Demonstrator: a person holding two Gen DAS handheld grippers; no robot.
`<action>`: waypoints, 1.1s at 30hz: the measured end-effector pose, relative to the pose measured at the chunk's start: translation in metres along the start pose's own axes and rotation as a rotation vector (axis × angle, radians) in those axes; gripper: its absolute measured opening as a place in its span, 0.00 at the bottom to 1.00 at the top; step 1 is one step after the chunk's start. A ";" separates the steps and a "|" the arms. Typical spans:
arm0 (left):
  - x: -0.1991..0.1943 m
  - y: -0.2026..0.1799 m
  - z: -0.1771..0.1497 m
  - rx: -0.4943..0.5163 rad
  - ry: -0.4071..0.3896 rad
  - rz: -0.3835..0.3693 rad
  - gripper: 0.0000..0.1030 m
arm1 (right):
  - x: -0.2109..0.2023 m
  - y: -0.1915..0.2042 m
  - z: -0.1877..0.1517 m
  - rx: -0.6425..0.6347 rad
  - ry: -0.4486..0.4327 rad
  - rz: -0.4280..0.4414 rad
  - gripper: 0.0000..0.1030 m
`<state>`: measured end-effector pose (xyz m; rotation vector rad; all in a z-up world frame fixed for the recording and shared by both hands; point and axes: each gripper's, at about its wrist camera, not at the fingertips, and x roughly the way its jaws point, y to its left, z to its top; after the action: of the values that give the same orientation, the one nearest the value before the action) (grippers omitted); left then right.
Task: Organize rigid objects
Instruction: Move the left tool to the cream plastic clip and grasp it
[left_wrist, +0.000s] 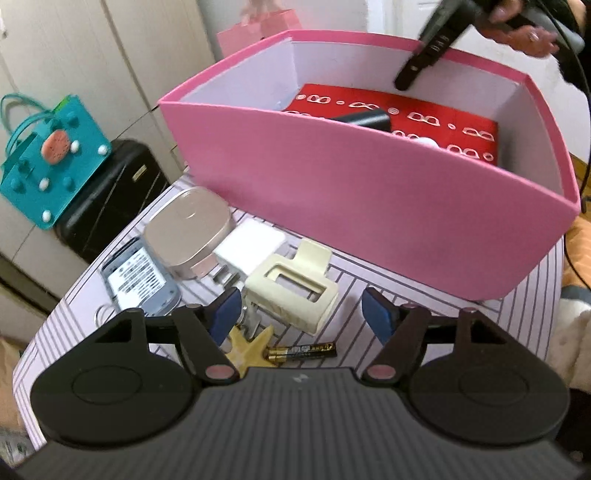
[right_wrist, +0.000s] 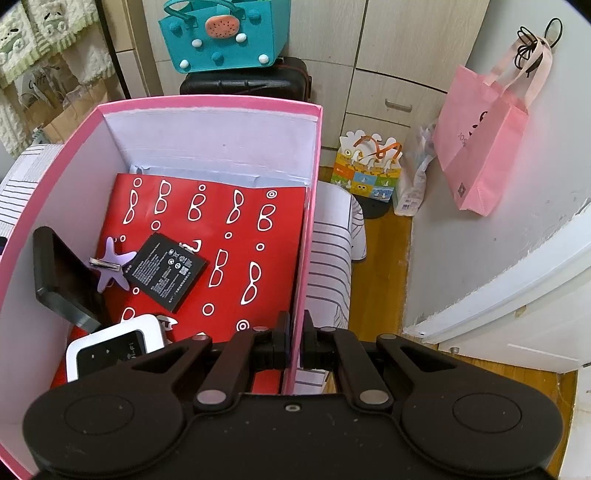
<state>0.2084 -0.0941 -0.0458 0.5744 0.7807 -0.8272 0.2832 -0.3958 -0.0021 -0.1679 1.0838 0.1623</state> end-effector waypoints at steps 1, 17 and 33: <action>0.001 -0.002 0.000 0.019 -0.003 -0.001 0.69 | 0.000 0.000 0.000 0.001 0.001 0.000 0.07; 0.012 0.016 0.004 -0.098 0.045 -0.014 0.33 | 0.001 -0.002 0.001 0.009 0.005 0.006 0.07; -0.015 0.019 -0.004 -0.162 0.037 0.030 0.31 | -0.003 -0.001 0.000 0.014 -0.011 0.001 0.07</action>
<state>0.2161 -0.0745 -0.0333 0.4573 0.8619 -0.7203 0.2817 -0.3967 0.0007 -0.1536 1.0739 0.1565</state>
